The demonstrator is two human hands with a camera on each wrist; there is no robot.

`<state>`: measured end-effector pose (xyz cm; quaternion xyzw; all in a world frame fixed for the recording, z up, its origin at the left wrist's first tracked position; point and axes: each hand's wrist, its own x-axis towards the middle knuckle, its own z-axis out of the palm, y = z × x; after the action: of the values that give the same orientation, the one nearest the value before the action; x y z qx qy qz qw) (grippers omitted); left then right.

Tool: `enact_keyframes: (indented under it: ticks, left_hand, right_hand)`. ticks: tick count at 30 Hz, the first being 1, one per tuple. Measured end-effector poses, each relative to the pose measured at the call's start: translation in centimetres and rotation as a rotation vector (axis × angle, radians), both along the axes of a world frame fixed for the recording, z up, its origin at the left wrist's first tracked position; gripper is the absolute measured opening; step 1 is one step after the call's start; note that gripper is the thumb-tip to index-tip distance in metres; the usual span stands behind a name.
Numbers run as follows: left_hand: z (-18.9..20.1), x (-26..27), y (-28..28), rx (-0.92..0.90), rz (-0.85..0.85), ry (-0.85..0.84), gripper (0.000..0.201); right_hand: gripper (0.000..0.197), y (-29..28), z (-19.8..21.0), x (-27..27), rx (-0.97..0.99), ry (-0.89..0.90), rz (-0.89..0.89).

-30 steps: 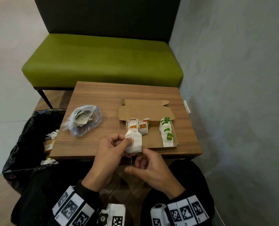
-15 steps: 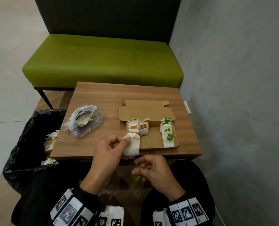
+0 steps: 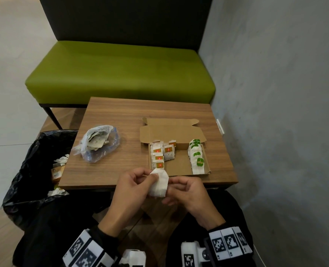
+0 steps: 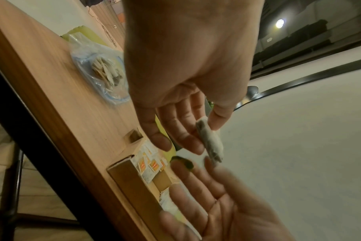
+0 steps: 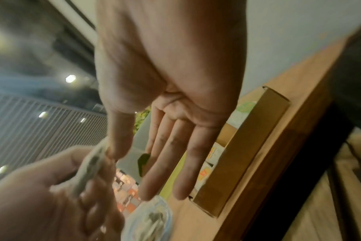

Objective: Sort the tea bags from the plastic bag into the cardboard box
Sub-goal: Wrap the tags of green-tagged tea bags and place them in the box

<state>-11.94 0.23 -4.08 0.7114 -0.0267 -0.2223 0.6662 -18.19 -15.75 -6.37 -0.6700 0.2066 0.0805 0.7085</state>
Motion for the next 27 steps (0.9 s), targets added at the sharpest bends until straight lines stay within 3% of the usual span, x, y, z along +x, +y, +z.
enact_keyframes:
  ticks: [3, 8, 14, 19, 23, 27]
  left_hand:
    - [-0.5, -0.2, -0.1, 0.031, -0.024, -0.016, 0.012]
    - [-0.8, -0.7, -0.6, 0.051, -0.079, -0.042, 0.015]
    - [-1.3, -0.6, -0.5, 0.109, -0.115, -0.102, 0.013]
    - [-1.6, -0.6, -0.4, 0.116, -0.118, -0.094, 0.015]
    - [-1.5, -0.6, -0.4, 0.066, -0.1, 0.016, 0.02]
    - [-1.6, -0.5, -0.5, 0.02, -0.097, 0.087, 0.024]
  right_hand:
    - [0.022, -0.3, 0.4, 0.0, 0.196, -0.017, -0.118]
    - [0.014, 1.0, 0.3, 0.7, 0.202, -0.082, -0.309]
    - [0.024, 1.6, 0.4, 1.3, 0.403, -0.088, -0.423]
    - [0.014, 1.6, 0.2, 1.3, 0.287, -0.179, -0.376]
    - [0.021, 1.1, -0.1, 1.0, 0.062, -0.289, -0.235]
    - [0.021, 0.5, -0.3, 0.8, -0.104, -0.284, -0.129]
